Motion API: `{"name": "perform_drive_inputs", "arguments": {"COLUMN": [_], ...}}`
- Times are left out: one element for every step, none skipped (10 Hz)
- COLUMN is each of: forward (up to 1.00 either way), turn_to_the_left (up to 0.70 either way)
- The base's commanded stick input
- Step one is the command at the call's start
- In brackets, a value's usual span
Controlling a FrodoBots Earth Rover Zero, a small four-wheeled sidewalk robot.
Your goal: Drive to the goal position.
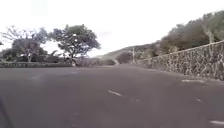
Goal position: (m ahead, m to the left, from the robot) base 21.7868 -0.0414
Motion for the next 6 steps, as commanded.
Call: {"name": "perform_drive_inputs", "arguments": {"forward": [1.0,1.0,1.0,1.0,1.0,1.0], "turn_to_the_left": [0.0,0.0,0.0,0.0,0.0,0.0]}}
